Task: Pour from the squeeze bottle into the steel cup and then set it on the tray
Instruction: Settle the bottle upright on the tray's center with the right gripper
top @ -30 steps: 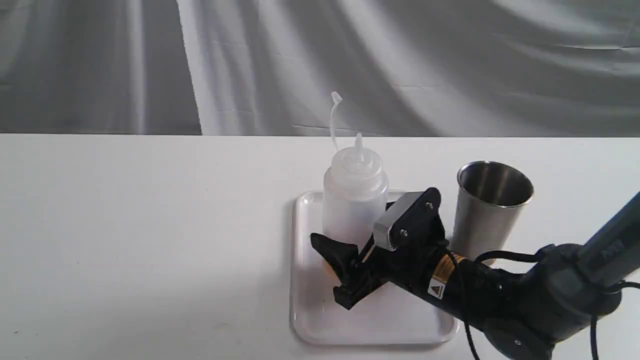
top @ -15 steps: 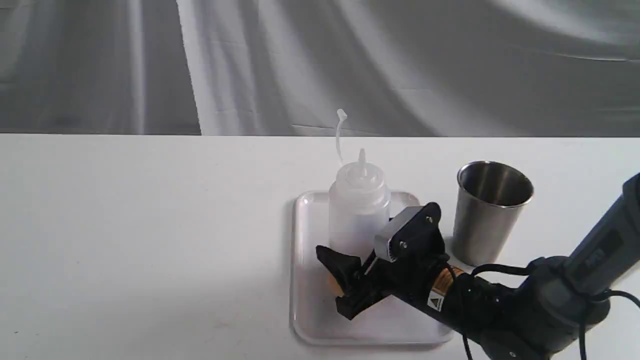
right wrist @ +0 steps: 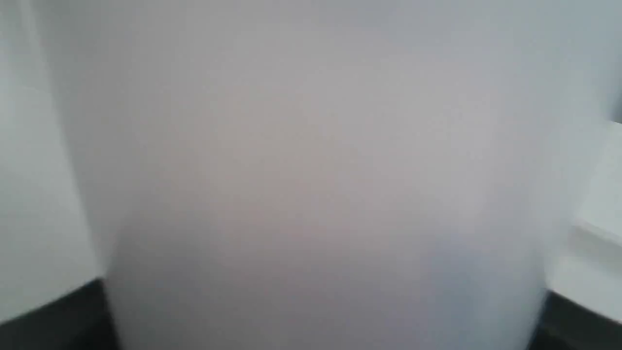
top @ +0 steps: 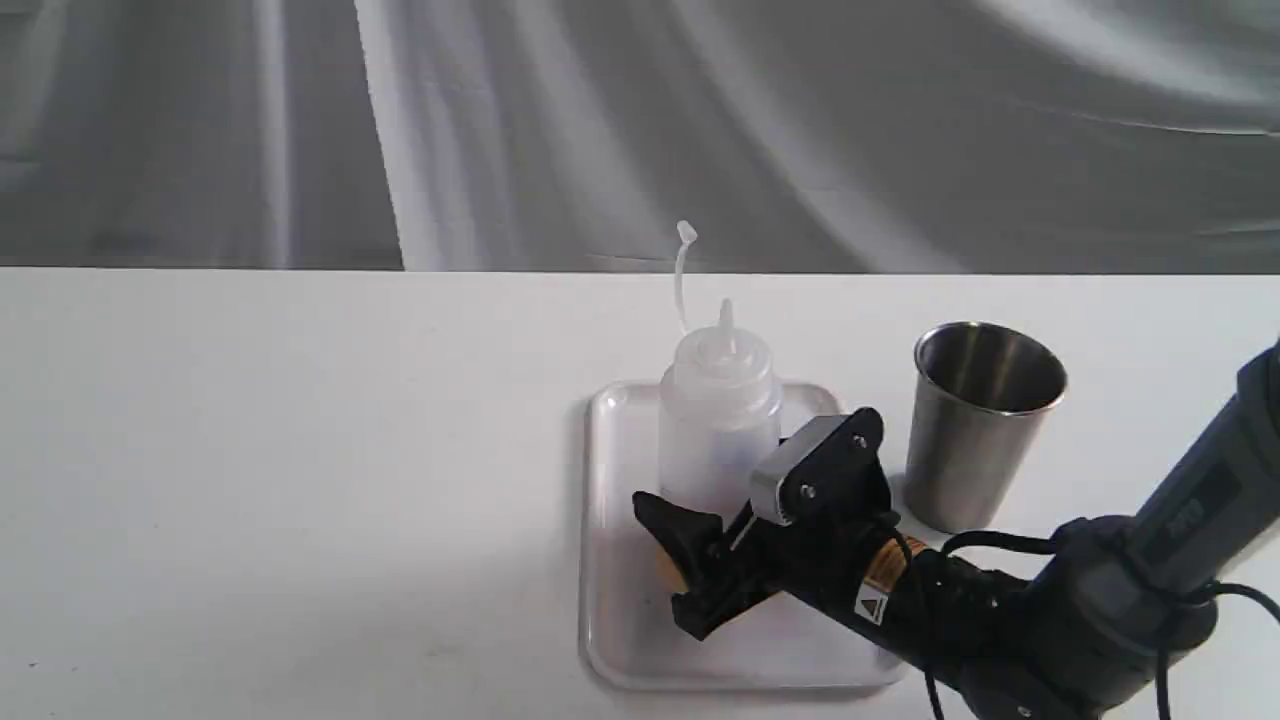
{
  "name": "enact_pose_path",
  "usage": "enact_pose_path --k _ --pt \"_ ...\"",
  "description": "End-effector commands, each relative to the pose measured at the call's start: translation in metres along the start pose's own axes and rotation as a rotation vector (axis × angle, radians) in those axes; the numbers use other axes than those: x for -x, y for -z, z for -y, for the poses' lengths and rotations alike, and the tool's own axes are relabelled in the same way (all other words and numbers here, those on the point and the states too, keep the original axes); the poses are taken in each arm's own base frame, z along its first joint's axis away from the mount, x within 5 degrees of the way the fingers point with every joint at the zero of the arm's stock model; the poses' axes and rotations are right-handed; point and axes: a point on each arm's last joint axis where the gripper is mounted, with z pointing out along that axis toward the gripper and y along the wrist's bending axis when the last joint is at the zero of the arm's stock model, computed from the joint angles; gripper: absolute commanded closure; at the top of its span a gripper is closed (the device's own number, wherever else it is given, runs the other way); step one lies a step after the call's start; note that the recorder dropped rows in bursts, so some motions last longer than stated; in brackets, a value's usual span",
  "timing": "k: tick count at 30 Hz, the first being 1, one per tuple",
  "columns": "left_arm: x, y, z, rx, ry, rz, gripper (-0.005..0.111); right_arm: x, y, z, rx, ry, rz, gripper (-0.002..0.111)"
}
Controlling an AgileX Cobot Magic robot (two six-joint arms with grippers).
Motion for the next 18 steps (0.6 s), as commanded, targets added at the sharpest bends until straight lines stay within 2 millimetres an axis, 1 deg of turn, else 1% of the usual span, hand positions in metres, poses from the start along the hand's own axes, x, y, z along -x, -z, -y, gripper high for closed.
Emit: enact_pose_path --k 1,4,7,9,10,13,16,18 --pt "-0.0005 -0.0002 0.0005 -0.008 0.000 0.008 0.107 0.0029 0.0010 0.0028 -0.012 0.001 0.027 0.108" --pt "-0.0005 -0.0002 0.0005 -0.008 0.000 0.008 0.107 0.0029 0.0010 0.0027 -0.011 0.001 0.027 0.105" --pt "-0.0005 -0.0002 0.0005 -0.008 0.002 0.008 0.107 0.0029 0.0010 0.0022 -0.006 0.001 0.026 0.094" --pt "-0.0005 -0.0002 0.0005 -0.008 0.002 0.008 0.107 0.0029 0.0010 0.0021 -0.004 -0.008 0.026 0.082" --pt "-0.0005 -0.0002 0.0005 -0.008 0.002 0.008 0.107 0.0029 0.0010 0.0021 -0.004 -0.014 0.026 0.078" --pt "-0.0005 -0.0002 0.0005 -0.008 0.002 0.008 0.107 0.0029 0.0010 0.0021 -0.004 -0.032 0.026 0.053" --pt "-0.0005 -0.0002 0.0005 -0.008 0.002 0.008 0.107 0.0028 0.0010 0.0016 0.001 -0.032 0.026 0.031" --pt "-0.0005 -0.0002 0.0005 -0.008 0.000 0.008 0.107 0.0028 0.0010 0.0009 0.009 -0.029 0.025 0.020"
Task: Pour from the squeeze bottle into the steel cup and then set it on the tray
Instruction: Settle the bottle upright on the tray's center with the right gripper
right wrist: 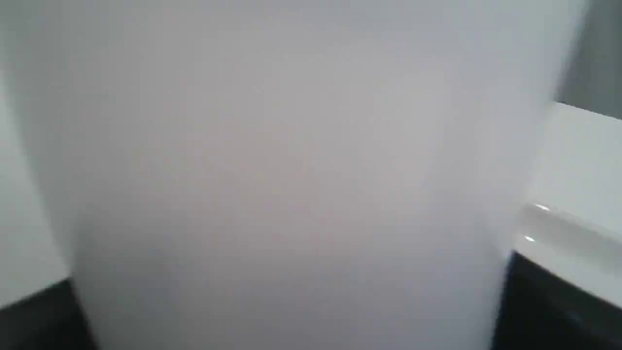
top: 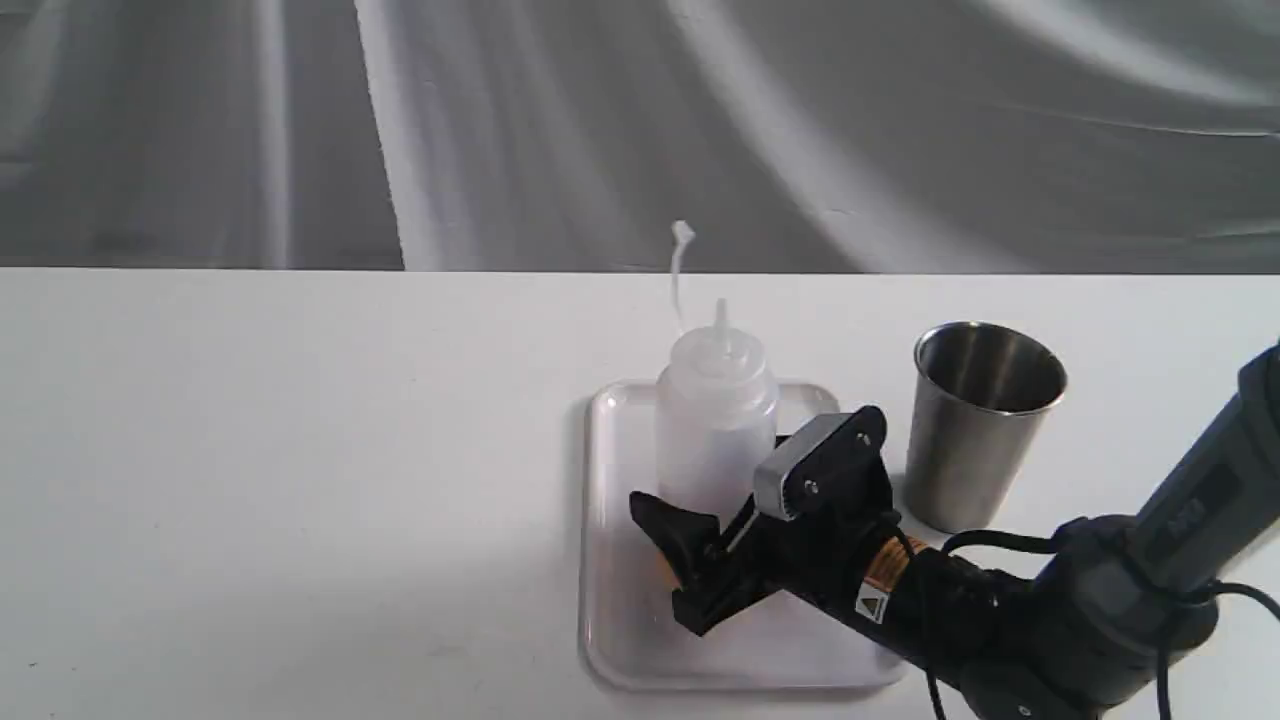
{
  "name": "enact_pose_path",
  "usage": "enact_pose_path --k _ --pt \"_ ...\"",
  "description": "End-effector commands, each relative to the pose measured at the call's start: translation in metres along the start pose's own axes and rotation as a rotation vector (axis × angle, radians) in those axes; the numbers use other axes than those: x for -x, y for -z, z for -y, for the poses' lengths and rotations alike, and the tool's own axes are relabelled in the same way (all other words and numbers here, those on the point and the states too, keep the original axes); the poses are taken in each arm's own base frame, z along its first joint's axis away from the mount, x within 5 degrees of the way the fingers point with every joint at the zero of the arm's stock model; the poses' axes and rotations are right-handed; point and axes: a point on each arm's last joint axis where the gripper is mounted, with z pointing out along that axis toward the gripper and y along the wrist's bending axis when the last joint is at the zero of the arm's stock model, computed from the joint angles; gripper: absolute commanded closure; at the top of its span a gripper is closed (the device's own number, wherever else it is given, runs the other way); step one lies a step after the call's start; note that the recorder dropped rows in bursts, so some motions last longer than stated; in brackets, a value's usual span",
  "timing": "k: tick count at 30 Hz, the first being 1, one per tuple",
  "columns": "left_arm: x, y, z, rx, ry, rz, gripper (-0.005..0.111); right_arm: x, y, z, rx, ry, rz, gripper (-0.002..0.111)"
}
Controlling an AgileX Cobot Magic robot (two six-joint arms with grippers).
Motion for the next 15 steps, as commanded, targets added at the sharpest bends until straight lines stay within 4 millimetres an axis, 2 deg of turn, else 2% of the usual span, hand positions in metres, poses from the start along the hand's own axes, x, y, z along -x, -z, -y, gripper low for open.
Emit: enact_pose_path --k 1,9,15 --pt "-0.0005 -0.0002 0.0005 -0.008 0.000 0.008 0.107 0.0022 0.0010 0.0012 0.006 -0.005 0.018 0.017" --pt "-0.0005 -0.0002 0.0005 -0.008 0.000 0.008 0.107 0.0023 0.0010 0.0021 -0.005 -0.009 0.019 0.003" --pt "-0.0005 -0.0002 0.0005 -0.008 0.002 0.008 0.107 0.0018 0.0015 0.0019 -0.005 -0.010 0.017 0.003"
